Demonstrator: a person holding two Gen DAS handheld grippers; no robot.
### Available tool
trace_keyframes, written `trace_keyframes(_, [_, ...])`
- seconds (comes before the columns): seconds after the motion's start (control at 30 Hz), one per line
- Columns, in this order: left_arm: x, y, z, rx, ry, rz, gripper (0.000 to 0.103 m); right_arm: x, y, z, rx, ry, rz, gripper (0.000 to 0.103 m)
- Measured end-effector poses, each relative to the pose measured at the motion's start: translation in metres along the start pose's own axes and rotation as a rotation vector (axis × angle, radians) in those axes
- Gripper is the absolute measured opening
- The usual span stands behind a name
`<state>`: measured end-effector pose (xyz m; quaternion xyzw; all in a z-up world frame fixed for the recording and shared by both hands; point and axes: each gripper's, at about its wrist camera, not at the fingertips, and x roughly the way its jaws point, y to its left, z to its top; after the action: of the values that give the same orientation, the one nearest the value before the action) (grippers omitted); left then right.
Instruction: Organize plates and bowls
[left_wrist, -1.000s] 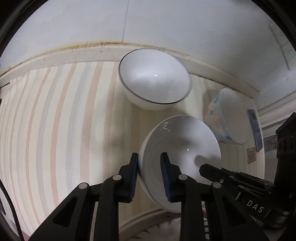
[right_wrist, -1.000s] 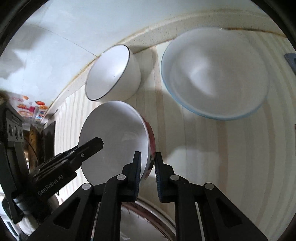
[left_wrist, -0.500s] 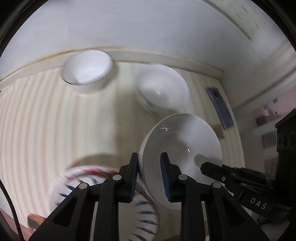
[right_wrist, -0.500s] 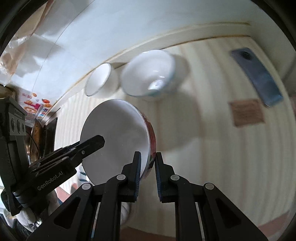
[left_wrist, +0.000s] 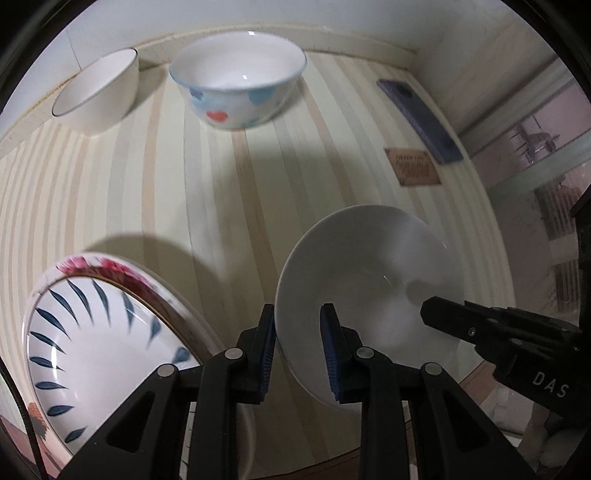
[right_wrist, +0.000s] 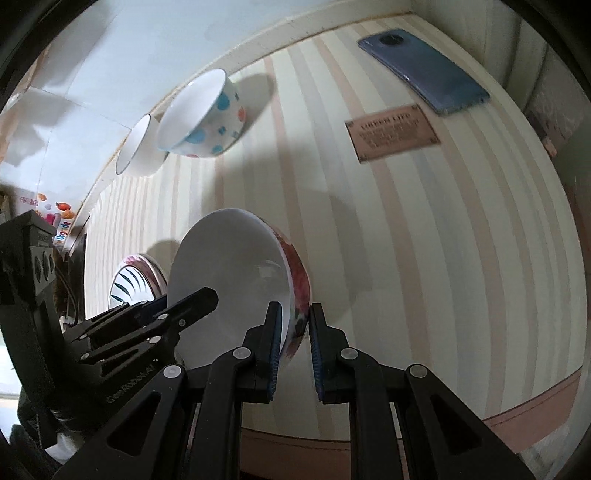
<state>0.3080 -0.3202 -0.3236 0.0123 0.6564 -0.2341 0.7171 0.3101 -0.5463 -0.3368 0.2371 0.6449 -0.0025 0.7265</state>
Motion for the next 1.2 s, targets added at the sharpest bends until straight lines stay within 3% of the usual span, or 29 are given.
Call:
trace_keyframes(0.43, [0.001, -0.005, 0.0, 0.016, 0.022, 0.021, 0.021, 0.005, -0.011, -0.006, 0.037, 0.026, 0.033, 0.019])
trace_keyframes(0.6, [-0.048, 0.006, 0.01, -0.027, -0.047, -0.017, 0.023, -0.013, -0.022, 0.0, 0.05, 0.039, 0.098, 0.019])
trace_keyframes(0.67, [-0.068, 0.015, 0.021, -0.059, -0.08, -0.03, 0.029, -0.029, -0.025, 0.007, 0.059, 0.019, 0.116, 0.026])
trace_keyframes(0.73, [-0.085, 0.029, 0.042, -0.107, -0.121, -0.048, 0.037, -0.046, -0.026, 0.02, 0.077, -0.005, 0.138, 0.039])
trace_keyframes(0.83, [-0.086, 0.051, 0.072, -0.162, -0.152, -0.038, 0.04, -0.06, -0.021, 0.049, 0.091, -0.061, 0.188, 0.051])
trace_keyframes(1.0, [-0.054, 0.094, 0.121, -0.269, -0.124, -0.056, 0.04, -0.037, 0.007, 0.114, 0.081, -0.102, 0.205, 0.052])
trace_keyframes(1.2, [-0.005, 0.12, 0.155, -0.317, -0.059, -0.065, 0.04, 0.024, 0.041, 0.17, 0.074, -0.057, 0.183, 0.052])
